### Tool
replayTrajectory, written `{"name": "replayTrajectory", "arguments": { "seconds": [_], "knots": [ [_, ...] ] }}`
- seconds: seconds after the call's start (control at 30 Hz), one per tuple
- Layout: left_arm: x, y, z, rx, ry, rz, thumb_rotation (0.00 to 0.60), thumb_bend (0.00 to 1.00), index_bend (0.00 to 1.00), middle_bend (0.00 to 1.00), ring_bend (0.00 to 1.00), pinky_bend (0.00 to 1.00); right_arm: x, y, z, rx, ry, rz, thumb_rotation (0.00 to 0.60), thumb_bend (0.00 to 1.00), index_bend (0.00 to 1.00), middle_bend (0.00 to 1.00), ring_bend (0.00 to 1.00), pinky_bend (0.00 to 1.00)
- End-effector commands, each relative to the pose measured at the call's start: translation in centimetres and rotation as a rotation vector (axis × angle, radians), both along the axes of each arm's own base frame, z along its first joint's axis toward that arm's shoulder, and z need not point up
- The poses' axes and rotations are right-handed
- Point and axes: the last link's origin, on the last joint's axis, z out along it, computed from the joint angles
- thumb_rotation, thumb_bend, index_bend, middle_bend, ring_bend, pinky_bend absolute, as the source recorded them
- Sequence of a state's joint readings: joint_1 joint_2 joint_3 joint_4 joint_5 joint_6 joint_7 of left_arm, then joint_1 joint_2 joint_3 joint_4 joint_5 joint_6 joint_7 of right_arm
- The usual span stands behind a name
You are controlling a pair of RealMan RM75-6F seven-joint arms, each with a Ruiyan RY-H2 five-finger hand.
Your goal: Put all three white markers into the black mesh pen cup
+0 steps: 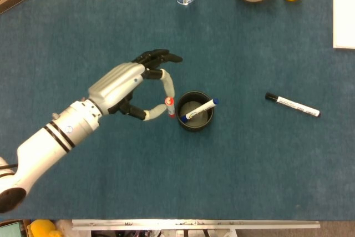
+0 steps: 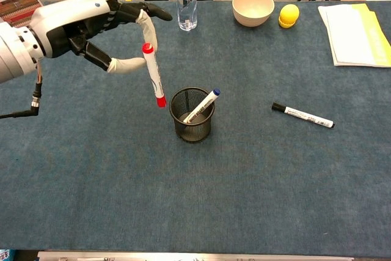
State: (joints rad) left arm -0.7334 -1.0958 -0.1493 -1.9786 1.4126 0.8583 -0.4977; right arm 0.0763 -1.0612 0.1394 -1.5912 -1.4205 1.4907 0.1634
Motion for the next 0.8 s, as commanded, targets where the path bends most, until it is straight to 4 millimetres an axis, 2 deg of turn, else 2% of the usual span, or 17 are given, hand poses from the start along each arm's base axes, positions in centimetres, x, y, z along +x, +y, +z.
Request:
{"name": "replayTrajectory", "arguments": {
  "seconds": [0.03, 0.53, 0.8],
  "knots": [
    [0.8, -0.1, -0.6, -0.018, -0.009, -0.002, 0.6, 0.34, 0.67, 0.13, 0.0, 0.01, -0.1, 0.0, 0.0, 0.002, -0.001, -0.002, 0.6, 0.27, 0.52, 0.47, 0.33, 0.52],
    [3.5, 0.6, -3.7, -0.048, -0.012, 0.011, 0.6, 0.34, 0.66, 0.13, 0.0, 0.01, -0.4, 0.1, 0.2, -0.003, -0.001, -0.006, 0.6, 0.28, 0.52, 0.47, 0.33, 0.52],
    [3.4, 1.1, -4.8, -0.03, 0.013, 0.031, 0.6, 0.34, 0.66, 0.13, 0.0, 0.01, -0.5, 0.2, 0.5, -0.009, 0.0, -0.008, 0.6, 0.28, 0.52, 0.47, 0.33, 0.52]
  ]
}}
